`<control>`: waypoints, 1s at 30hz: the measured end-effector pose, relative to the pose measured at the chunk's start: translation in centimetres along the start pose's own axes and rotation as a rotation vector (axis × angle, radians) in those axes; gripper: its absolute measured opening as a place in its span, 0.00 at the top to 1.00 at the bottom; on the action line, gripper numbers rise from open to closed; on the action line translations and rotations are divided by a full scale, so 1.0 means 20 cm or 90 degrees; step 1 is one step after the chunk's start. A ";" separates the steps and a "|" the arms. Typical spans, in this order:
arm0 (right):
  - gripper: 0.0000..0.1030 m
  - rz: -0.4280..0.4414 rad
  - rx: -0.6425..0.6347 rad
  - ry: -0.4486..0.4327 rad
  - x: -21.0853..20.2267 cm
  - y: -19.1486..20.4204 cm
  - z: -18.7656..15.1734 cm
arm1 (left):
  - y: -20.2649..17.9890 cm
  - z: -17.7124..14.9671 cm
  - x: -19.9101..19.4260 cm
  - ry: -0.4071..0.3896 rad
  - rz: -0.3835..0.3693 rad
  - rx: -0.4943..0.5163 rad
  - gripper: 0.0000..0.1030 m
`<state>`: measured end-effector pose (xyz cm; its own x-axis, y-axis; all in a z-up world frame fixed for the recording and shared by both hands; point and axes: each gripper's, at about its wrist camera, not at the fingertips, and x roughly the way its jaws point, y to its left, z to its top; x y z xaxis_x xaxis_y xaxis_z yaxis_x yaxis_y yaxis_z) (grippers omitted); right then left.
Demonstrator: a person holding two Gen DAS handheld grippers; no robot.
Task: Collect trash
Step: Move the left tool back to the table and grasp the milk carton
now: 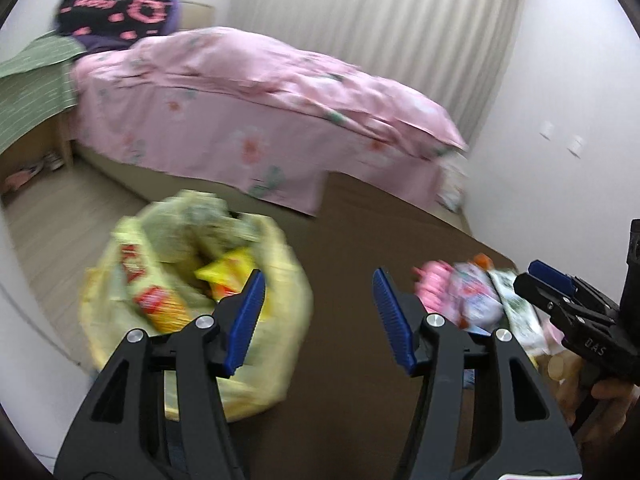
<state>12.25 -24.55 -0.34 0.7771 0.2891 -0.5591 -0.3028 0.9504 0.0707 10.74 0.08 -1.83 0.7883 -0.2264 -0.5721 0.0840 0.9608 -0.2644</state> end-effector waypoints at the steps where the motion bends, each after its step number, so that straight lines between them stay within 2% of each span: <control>1: 0.40 -0.022 0.009 -0.005 -0.05 -0.07 -0.04 | -0.05 -0.01 0.01 0.005 -0.011 0.012 0.48; 6: 0.40 -0.107 0.058 -0.015 -0.26 -0.35 -0.21 | -0.34 -0.06 0.10 0.036 -0.077 0.082 0.48; 8: 0.40 -0.133 0.077 -0.014 -0.33 -0.45 -0.29 | -0.47 -0.07 0.16 0.058 -0.118 0.110 0.48; 12: 0.40 -0.189 0.092 -0.014 -0.43 -0.56 -0.40 | -0.72 -0.10 0.29 0.104 -0.169 0.155 0.48; 16: 0.40 -0.204 0.113 -0.022 -0.49 -0.64 -0.49 | -0.95 -0.07 0.46 0.155 -0.212 0.195 0.48; 19: 0.40 -0.204 0.125 -0.023 -0.51 -0.67 -0.54 | -1.10 -0.03 0.61 0.179 -0.212 0.202 0.47; 20: 0.40 -0.204 0.127 -0.022 -0.52 -0.68 -0.56 | -1.13 -0.02 0.66 0.187 -0.204 0.208 0.44; 24: 0.40 -0.196 0.140 -0.008 -0.50 -0.71 -0.61 | -1.25 -0.01 0.89 0.207 -0.121 0.231 0.42; 28: 0.40 -0.186 0.153 0.002 -0.48 -0.74 -0.65 | -1.22 -0.03 0.99 0.260 -0.121 0.213 0.42; 29: 0.40 -0.184 0.154 0.002 -0.48 -0.74 -0.66 | -1.19 -0.04 0.98 0.269 -0.124 0.204 0.43; 30: 0.40 -0.185 0.152 0.001 -0.47 -0.74 -0.66 | -1.17 -0.04 0.97 0.275 -0.130 0.199 0.50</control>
<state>2.09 -42.84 -7.06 0.8110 0.0041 -0.5851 0.0668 0.9928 0.0996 23.62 -27.01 -7.44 0.4216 -0.3938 -0.8168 0.4365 0.8777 -0.1979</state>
